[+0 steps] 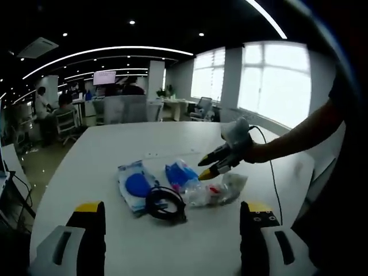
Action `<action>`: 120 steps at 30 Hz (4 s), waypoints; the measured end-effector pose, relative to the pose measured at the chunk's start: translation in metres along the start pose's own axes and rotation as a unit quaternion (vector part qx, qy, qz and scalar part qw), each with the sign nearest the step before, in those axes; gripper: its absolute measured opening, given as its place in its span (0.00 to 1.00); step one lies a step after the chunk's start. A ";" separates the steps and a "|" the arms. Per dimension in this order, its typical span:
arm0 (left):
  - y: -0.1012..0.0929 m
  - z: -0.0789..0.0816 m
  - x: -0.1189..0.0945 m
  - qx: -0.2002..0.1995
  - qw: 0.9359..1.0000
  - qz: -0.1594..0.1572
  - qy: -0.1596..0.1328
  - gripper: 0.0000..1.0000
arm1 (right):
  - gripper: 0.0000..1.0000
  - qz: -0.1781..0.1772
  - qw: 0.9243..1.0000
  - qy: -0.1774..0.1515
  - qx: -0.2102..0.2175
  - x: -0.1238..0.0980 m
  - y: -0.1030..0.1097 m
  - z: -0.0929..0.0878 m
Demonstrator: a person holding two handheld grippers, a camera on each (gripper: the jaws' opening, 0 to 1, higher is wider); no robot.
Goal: Arrange the tabletop items into an orderly group along one side of the table until the central work area is clear of visible clutter.
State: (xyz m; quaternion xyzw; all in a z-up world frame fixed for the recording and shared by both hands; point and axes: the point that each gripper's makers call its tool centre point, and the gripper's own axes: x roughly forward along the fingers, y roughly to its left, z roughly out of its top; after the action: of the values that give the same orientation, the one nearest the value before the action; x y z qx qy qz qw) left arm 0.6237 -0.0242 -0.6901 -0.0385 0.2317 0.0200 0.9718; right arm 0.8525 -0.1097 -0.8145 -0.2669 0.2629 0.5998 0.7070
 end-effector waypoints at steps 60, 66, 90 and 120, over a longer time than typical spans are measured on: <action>0.004 -0.009 0.000 0.006 1.000 0.000 0.013 0.90 | 0.00 0.006 0.989 -0.008 -0.145 0.006 0.004 0.008; 0.002 0.001 0.004 0.016 1.000 -0.004 0.007 0.90 | 0.00 -0.010 0.990 -0.041 -0.134 -0.012 -0.003 0.026; -0.014 0.028 0.019 0.026 0.999 -0.014 -0.012 0.96 | 0.00 -0.081 0.990 -0.055 -0.098 -0.075 -0.044 0.009; -0.009 0.029 0.039 0.030 0.999 -0.025 -0.002 0.95 | 0.00 -0.180 0.983 -0.026 -0.015 -0.107 -0.109 -0.046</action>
State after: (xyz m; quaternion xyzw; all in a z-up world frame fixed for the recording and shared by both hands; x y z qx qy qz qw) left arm 0.6725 -0.0302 -0.6810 -0.0154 0.2291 -0.0115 0.9732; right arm 0.9427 -0.2321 -0.7665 -0.3045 0.1833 0.4735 0.8059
